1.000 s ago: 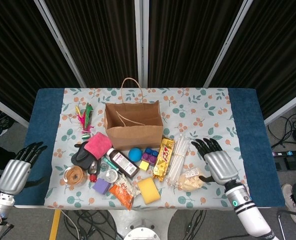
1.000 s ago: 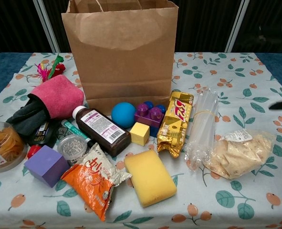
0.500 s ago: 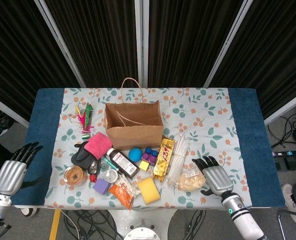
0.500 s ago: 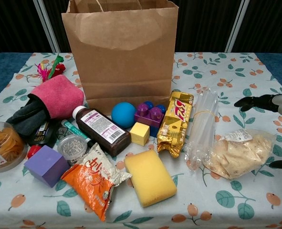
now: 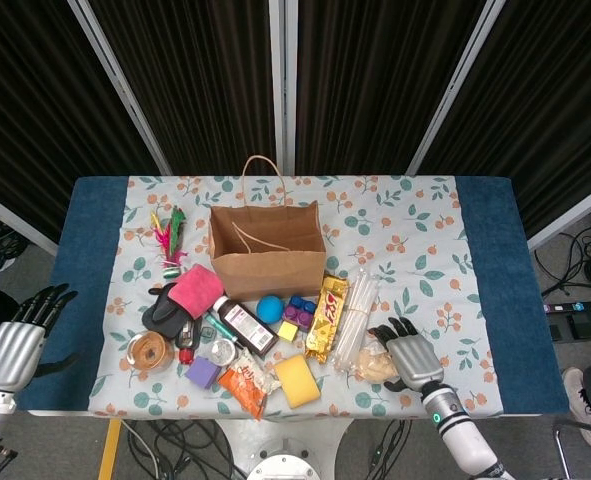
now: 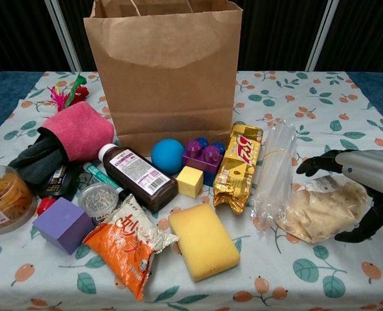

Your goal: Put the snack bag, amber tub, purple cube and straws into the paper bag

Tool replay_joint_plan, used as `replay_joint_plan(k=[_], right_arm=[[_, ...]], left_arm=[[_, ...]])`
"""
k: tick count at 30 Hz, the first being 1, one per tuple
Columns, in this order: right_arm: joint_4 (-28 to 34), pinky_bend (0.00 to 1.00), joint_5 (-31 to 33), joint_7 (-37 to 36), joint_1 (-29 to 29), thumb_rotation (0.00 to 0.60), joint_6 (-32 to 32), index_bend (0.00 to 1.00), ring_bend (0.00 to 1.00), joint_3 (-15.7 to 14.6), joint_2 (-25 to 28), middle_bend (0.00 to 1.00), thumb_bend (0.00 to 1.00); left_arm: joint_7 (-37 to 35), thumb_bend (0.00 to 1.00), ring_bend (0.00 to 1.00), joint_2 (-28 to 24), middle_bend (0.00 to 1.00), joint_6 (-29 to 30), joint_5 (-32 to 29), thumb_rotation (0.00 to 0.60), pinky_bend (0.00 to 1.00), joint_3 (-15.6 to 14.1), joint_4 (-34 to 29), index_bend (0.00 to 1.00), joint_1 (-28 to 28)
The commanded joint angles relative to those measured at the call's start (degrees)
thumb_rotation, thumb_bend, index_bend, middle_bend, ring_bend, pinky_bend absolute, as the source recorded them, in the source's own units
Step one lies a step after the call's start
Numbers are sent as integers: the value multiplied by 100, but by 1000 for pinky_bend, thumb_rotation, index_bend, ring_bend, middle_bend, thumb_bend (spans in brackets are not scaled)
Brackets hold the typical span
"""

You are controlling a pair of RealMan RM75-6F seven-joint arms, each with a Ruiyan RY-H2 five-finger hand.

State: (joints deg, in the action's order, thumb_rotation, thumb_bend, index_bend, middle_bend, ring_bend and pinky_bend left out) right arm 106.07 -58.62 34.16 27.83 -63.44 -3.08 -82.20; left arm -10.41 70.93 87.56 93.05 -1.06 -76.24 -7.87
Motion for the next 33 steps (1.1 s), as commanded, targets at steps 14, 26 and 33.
replay_joint_plan(k=[14,26,33], right_arm=[[246,408,-478,178,-227,600,-749,589,394,105,64,500,216],[2599,409,-1082,810,166,600,-1792,592,394,1686,1450,500,216],[1648,409,-89,1482,1565,600,-1625,592,394,3100,748,500,216]], left_arm=[[-54,96,126,22,192,11,15,600,209,-23,18,180,32],[-70,96,126,-1,192,-1,57,600,210,-17,-79,180,-1],[-52,96,126,-102,192,32,56,600,209,33,-189,180,-25]])
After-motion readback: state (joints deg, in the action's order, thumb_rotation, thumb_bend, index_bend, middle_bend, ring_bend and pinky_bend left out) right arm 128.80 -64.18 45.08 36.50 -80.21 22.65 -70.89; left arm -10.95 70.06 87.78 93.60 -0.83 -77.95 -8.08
